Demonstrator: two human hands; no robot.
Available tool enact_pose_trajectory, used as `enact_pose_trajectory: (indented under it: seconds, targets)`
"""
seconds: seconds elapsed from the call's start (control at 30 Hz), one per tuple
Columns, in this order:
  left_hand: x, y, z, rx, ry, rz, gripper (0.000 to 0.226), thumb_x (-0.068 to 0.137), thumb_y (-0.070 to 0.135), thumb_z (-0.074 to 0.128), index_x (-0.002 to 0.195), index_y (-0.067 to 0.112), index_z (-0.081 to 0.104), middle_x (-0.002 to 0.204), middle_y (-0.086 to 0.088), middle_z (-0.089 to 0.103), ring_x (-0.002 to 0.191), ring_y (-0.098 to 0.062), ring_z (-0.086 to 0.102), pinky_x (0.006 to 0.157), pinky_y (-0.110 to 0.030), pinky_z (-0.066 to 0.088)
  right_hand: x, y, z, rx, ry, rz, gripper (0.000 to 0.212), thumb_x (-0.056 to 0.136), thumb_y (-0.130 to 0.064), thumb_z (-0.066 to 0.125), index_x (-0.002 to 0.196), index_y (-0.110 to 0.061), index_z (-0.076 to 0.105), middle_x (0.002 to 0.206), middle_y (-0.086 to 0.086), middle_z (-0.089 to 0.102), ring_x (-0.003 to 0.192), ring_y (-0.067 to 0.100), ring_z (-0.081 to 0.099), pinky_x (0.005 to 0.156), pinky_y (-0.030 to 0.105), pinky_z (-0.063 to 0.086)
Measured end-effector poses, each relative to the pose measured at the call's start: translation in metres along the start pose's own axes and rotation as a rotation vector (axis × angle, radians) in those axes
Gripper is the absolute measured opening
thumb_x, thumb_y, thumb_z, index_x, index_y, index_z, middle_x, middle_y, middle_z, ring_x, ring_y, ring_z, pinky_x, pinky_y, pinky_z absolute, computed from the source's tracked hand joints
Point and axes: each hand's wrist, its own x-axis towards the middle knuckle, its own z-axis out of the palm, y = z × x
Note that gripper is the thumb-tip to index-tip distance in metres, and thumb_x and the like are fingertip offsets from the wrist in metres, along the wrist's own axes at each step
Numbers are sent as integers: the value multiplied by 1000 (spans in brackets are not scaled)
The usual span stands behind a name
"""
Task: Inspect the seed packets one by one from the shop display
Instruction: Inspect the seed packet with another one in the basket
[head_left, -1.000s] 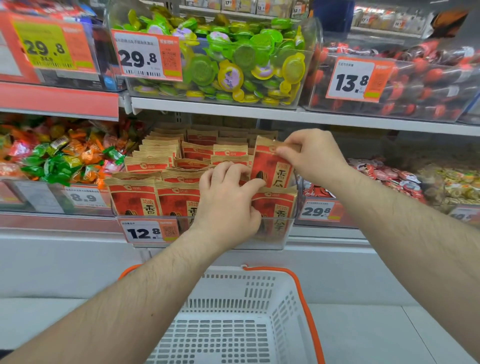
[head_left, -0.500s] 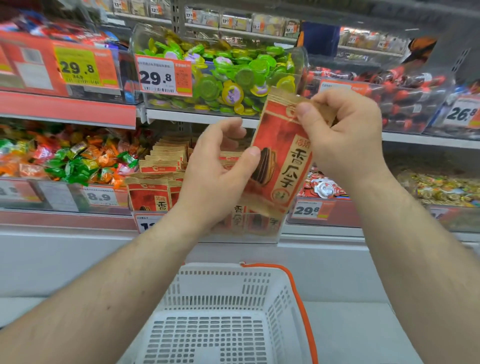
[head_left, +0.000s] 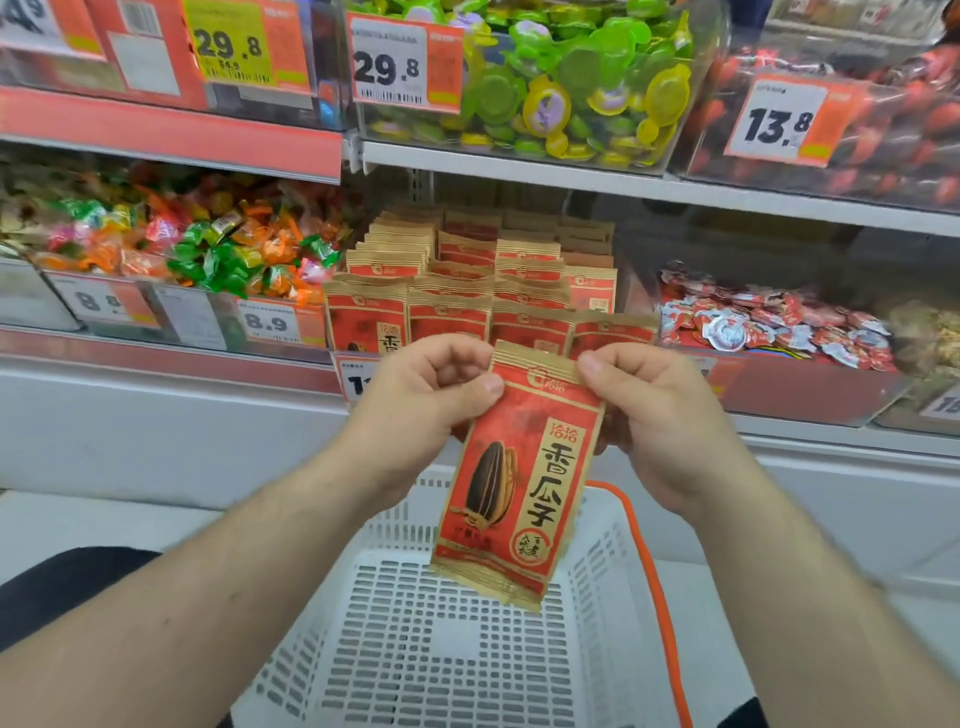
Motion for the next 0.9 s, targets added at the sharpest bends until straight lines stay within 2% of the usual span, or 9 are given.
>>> enact_pose_trajectory:
  seconds: [0.07,0.23,0.43,0.63,0.7,0.8,0.9]
  targets:
    - [-3,-6,-3,-26,11,-38,16,87,-3,62,85,13,64,65,5,65,54,-7,60,49,-19,47,-2,5,1,75,11,65,38,99,-15,51,62,-13,60,59,7,62,52,18,55,47,26,44]
    - [-7,-17,-3,-60,28,-75,19,86,-6,61,82,12,63,65,4,65,58,-9,62,55,-20,52,-2,14,3,115,75,122,34,99,-13,52,67,-8,62,60,9,63,53,20,52,43,24,43]
    - [-6,-22,-6,-48,66,-97,15,86,-2,64,85,13,64,74,-2,65,64,-15,62,57,-23,53,-1,17,4,79,60,117,32,100,-13,50,72,-4,62,61,8,64,53,17,54,45,24,43]
    - [-5,-28,-11,-5,1,-119,19,90,-7,59,84,11,60,77,-5,63,67,-15,61,60,-22,54,-2,23,5,21,60,92,31,100,-11,50,74,0,61,66,14,64,54,20,54,45,24,44]
    - [-7,-31,-17,192,-49,-18,25,90,-9,60,83,15,59,76,3,65,71,-13,63,66,-25,55,-2,27,5,-30,66,87,30,99,-11,53,73,0,62,71,20,62,58,24,54,47,25,45]
    - [-7,-39,-30,827,-139,361,28,87,-6,65,83,22,62,85,12,68,84,-9,63,80,-30,52,-1,35,5,-134,63,103,29,98,-11,56,71,-3,63,72,17,62,64,24,59,56,31,53]
    - [-11,-43,-32,1060,-230,544,30,78,-2,55,89,26,59,91,7,69,87,-14,63,76,-35,51,1,46,4,-174,58,148,30,98,-10,57,68,-6,63,69,11,65,73,27,66,72,38,59]
